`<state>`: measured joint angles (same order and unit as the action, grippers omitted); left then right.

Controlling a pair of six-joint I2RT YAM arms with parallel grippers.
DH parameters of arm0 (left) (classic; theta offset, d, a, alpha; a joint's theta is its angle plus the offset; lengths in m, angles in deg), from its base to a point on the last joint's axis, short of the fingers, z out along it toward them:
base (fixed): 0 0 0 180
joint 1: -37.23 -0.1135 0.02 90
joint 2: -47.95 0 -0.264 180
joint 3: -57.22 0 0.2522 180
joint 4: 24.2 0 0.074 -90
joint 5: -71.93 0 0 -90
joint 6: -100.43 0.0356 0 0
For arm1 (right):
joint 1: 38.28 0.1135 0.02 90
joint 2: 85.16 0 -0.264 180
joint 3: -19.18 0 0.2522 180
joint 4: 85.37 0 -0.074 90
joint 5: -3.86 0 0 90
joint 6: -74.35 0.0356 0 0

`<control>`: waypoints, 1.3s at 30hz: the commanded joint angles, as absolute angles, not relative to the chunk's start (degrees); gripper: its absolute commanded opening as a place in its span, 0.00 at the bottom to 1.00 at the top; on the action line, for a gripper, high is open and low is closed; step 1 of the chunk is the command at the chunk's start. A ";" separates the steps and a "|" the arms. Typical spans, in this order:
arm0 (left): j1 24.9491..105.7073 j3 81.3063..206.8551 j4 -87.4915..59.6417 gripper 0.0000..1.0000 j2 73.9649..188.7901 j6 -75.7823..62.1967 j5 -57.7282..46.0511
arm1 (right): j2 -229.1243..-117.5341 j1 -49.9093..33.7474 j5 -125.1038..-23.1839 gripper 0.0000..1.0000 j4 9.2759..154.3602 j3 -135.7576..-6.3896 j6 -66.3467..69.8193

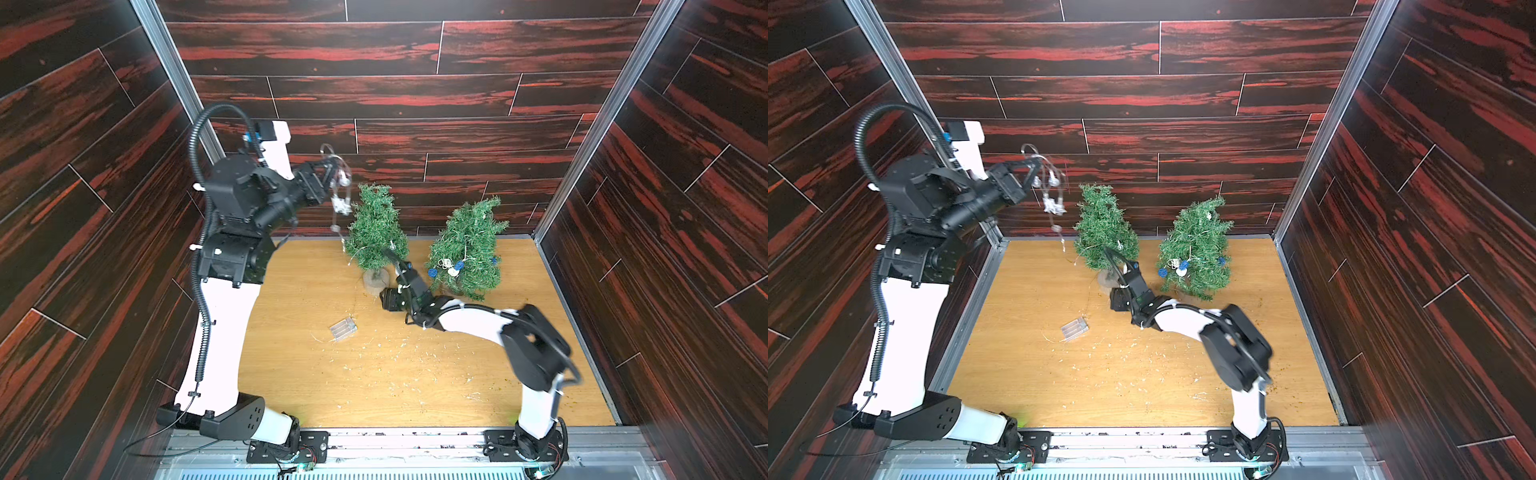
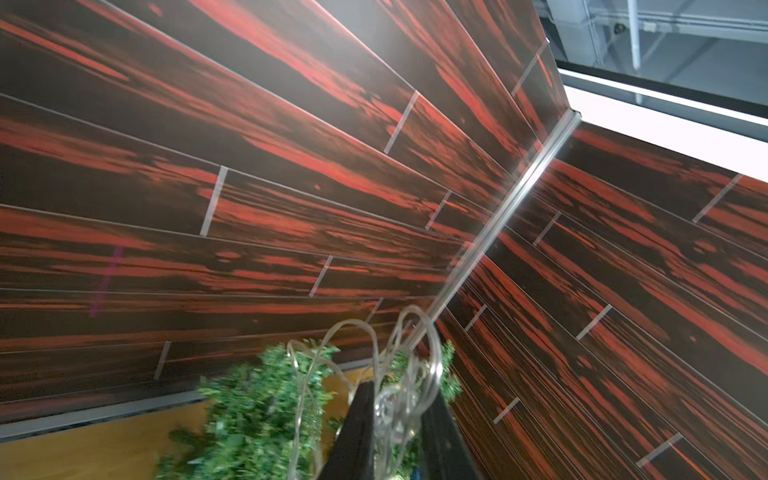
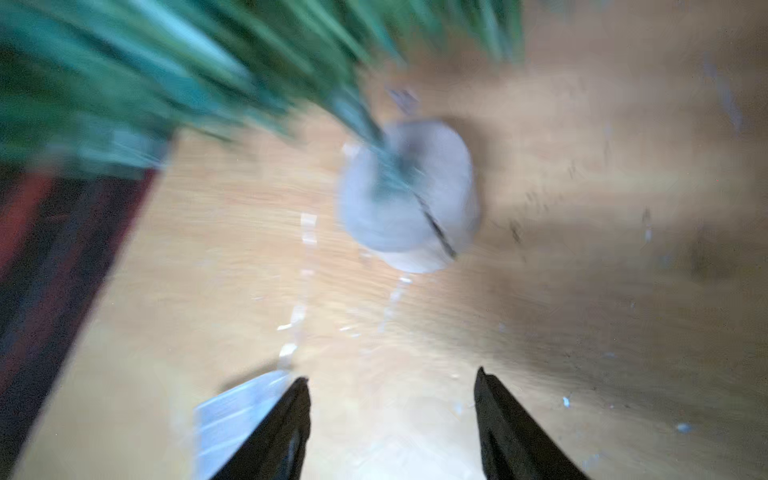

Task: Remove string lights from the small christmas tree
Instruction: Remove the light string from the Christmas tree.

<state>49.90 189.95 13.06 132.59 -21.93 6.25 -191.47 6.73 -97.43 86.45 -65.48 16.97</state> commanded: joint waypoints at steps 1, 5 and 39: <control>51.94 189.42 11.00 0.00 132.05 -21.22 5.30 | -183.34 5.98 -91.72 0.67 80.87 -65.46 13.56; 54.32 187.38 10.62 0.00 131.49 -21.13 4.96 | -175.08 2.04 -81.85 0.69 79.96 -61.90 14.70; 57.42 183.55 16.34 0.00 124.47 -14.48 -2.50 | -196.87 5.29 -78.16 0.70 108.98 -80.76 45.62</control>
